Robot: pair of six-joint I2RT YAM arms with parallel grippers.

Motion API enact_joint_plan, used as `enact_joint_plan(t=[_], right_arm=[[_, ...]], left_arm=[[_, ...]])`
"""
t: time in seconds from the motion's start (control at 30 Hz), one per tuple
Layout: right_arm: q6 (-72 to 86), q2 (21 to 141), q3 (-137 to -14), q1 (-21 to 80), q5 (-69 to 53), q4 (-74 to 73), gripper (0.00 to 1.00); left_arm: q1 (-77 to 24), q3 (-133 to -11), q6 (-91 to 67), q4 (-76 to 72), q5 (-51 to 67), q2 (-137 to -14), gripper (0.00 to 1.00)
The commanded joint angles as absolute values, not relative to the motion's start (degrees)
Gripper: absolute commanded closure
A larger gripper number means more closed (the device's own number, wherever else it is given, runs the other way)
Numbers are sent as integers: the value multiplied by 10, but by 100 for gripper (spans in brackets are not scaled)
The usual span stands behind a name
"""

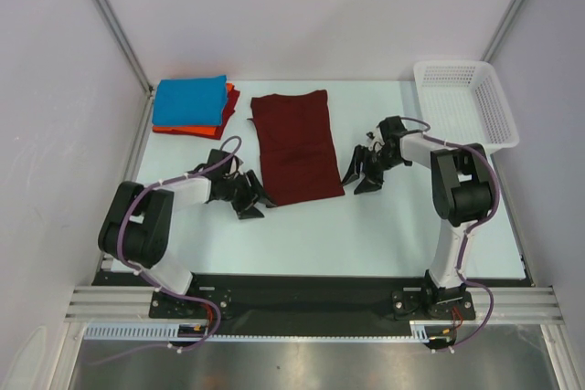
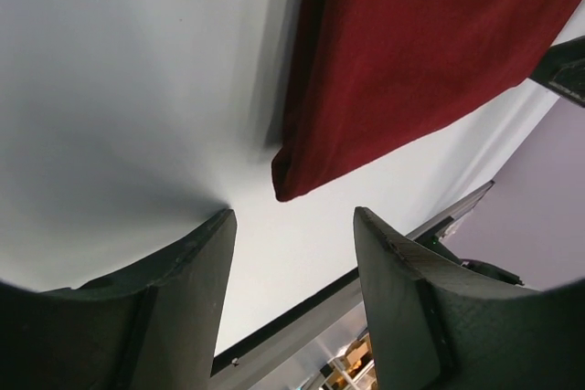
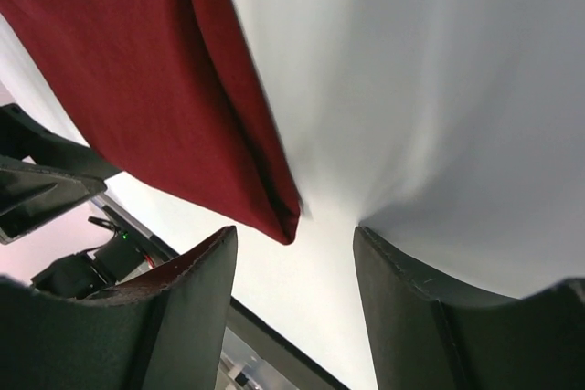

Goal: Fold and stack the t-shirts
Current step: Fold the tshirt

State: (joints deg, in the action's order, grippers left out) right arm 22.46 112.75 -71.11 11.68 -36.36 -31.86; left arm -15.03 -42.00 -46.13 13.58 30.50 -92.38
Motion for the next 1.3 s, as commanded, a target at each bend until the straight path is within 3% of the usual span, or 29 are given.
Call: enact_joint_plan(t=[0.0,0.47,0.73,0.9,1.0,1.27], right_arm=[[225,1131,-707,131,-382,-308,41],[258,1168,-699,147,-399,-257,51],[257,1177,-700,147,-392,-257,55],[264,1179,-690,145,-389,-242,74],[266,1170,-690,149,-388,-252,97],[266,1030,-607,204,-357,-305,100]], left_arm=[[-149,-417,-464,127,254,-947,39],[-144,-450,-468,106,223,-996,53],[-145,-443,-457,102,243,-998,79],[-146,-448,-429,129,229,-990,97],[-146,-448,-416,141,225,-984,100],[-187,-387,-401,199,192,-841,100]])
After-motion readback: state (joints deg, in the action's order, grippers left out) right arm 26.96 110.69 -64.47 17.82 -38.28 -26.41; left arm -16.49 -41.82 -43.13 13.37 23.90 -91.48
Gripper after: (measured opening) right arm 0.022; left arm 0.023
